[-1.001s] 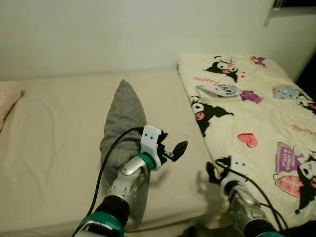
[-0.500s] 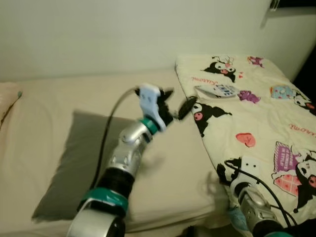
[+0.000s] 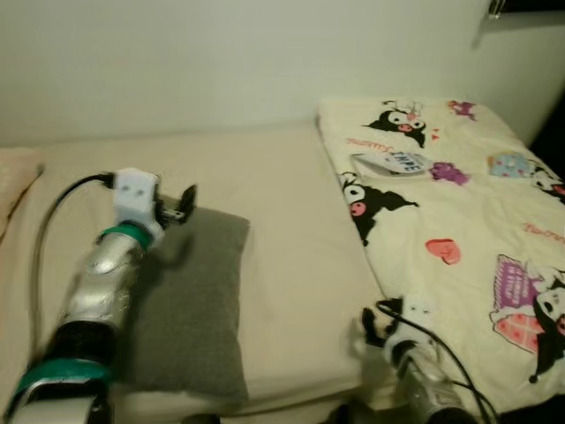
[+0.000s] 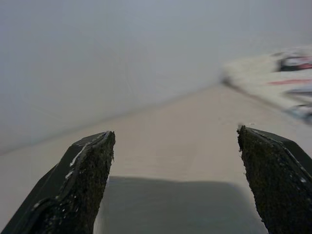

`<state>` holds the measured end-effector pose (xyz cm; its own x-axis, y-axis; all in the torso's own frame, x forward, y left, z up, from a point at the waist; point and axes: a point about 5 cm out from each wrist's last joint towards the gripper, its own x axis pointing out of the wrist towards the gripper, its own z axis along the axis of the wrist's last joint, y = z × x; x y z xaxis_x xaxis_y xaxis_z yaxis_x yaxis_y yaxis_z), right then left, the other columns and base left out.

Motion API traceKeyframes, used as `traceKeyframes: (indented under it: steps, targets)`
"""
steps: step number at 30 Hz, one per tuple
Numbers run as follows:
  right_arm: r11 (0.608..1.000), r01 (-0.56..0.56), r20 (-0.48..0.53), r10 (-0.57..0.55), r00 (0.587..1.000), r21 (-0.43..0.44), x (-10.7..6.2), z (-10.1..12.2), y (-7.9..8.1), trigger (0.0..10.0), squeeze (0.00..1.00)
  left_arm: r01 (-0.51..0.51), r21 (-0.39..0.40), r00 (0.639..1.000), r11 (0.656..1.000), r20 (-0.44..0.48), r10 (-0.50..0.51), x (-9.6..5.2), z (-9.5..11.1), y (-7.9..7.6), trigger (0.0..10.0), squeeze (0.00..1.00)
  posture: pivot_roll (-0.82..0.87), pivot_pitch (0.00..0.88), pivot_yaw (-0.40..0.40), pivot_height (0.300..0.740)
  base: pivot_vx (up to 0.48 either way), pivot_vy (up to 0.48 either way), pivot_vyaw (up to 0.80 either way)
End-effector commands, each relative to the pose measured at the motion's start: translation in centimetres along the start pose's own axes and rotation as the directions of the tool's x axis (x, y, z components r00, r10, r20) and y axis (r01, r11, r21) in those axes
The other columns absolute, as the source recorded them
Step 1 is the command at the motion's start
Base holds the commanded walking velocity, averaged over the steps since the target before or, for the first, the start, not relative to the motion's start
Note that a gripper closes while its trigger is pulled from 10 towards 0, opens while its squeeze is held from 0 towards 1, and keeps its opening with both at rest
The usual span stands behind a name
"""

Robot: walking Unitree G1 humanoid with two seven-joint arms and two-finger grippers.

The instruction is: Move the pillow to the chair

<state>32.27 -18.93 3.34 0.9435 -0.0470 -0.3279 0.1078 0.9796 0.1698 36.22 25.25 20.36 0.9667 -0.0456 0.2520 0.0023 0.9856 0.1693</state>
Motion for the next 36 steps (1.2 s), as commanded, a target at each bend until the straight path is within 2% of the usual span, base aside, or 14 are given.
traceKeyframes:
  steps: [1,3,10,13,14,16,17,19,23,25,28,29,30,36]
  targets:
    - [1.000,-0.006,-0.026,0.006,1.000,-0.004,-0.3,-1.0,0.4,10.0,0.00,-0.113,0.009,0.993,0.994,-0.033,0.113,-1.7,-1.3,2.4,10.0,0.00,0.05,0.024,0.129,0.617,0.000,0.000,0.00]
    - [1.000,-0.018,-0.031,0.018,0.999,0.000,-0.3,-1.3,0.9,10.0,0.00,-0.168,0.014,0.984,0.986,-0.051,0.168,-2.8,-2.0,3.5,10.0,0.00,0.05,0.022,0.128,0.617,0.000,0.000,0.00]
    - [0.999,-0.033,-0.036,0.033,0.999,0.001,-0.3,-1.5,1.6,10.0,0.00,-0.250,0.061,0.963,0.966,-0.092,0.255,-4.2,-3.0,5.3,10.0,0.00,0.05,0.024,0.130,0.617,0.000,0.000,0.00]
    - [0.999,-0.037,-0.035,0.037,0.999,0.003,-0.4,-1.6,1.9,10.0,0.00,-0.366,0.113,0.919,0.924,-0.113,0.377,-5.4,-3.5,7.4,10.0,0.00,0.05,0.027,0.129,0.617,0.000,0.000,0.00]
    - [0.999,-0.037,-0.035,0.037,0.999,0.003,-0.4,-1.6,1.9,10.0,0.00,-0.366,0.113,0.919,0.924,-0.113,0.377,-5.4,-3.5,7.4,10.0,0.00,0.05,0.027,0.129,0.617,0.000,0.000,0.00]
    - [0.999,-0.033,-0.033,0.033,0.999,0.002,-0.4,-1.6,1.8,10.0,0.00,-0.432,0.164,0.873,0.887,-0.173,0.457,-7.1,-4.9,9.0,10.0,0.00,0.05,0.030,0.122,0.617,0.000,0.000,0.00]
    - [0.999,-0.033,-0.033,0.033,0.999,0.002,-0.4,-1.6,1.8,10.0,0.00,-0.432,0.164,0.873,0.887,-0.173,0.457,-7.1,-4.9,9.0,10.0,0.00,0.05,0.030,0.122,0.617,0.000,0.000,0.00]
    - [1.000,-0.018,-0.018,0.018,1.000,0.001,-0.4,-1.3,1.2,10.0,0.00,-0.450,0.182,0.830,0.874,-0.276,0.485,-9.1,-7.0,9.5,10.0,0.00,0.04,0.034,0.119,0.617,0.000,0.000,0.00]
    - [1.000,-0.009,-0.001,0.009,1.000,-0.004,-0.2,-0.6,0.6,10.0,0.00,-0.461,0.165,0.795,0.872,-0.360,0.489,-10.9,-9.0,9.4,10.0,0.00,0.01,0.046,0.080,0.617,0.000,0.000,0.00]
    - [1.000,-0.014,0.005,0.014,1.000,-0.018,-0.2,-0.3,0.3,10.0,0.00,-0.458,0.073,0.794,0.886,-0.414,0.445,-11.5,-10.3,8.5,10.0,0.00,0.01,0.050,0.070,0.617,0.000,0.000,0.00]
    - [0.999,-0.024,0.004,0.024,1.000,-0.039,-0.1,-0.1,0.2,10.0,0.00,-0.429,0.004,0.800,0.903,-0.463,0.382,-11.6,-11.5,7.1,10.0,0.00,0.00,0.063,0.045,0.617,0.000,0.000,0.00]
    - [0.999,-0.024,0.004,0.024,1.000,-0.039,-0.1,-0.1,0.2,10.0,0.00,-0.429,0.004,0.800,0.903,-0.463,0.382,-11.6,-11.5,7.1,10.0,0.00,0.00,0.063,0.045,0.617,0.000,0.000,0.00]
    - [0.998,-0.030,0.008,0.030,1.000,-0.054,0.0,0.3,0.0,10.0,0.00,-0.398,-0.007,0.794,0.917,-0.504,0.341,-11.8,-12.4,5.9,10.0,0.00,-0.03,0.076,0.041,0.617,0.000,0.000,0.00]
    - [0.996,-0.036,0.015,0.038,0.999,-0.082,-0.1,0.7,-0.5,10.0,0.00,-0.436,-0.002,0.747,0.900,-0.558,0.361,-12.0,-13.4,5.5,10.0,0.00,-0.06,0.109,0.022,0.617,0.000,0.000,0.00]
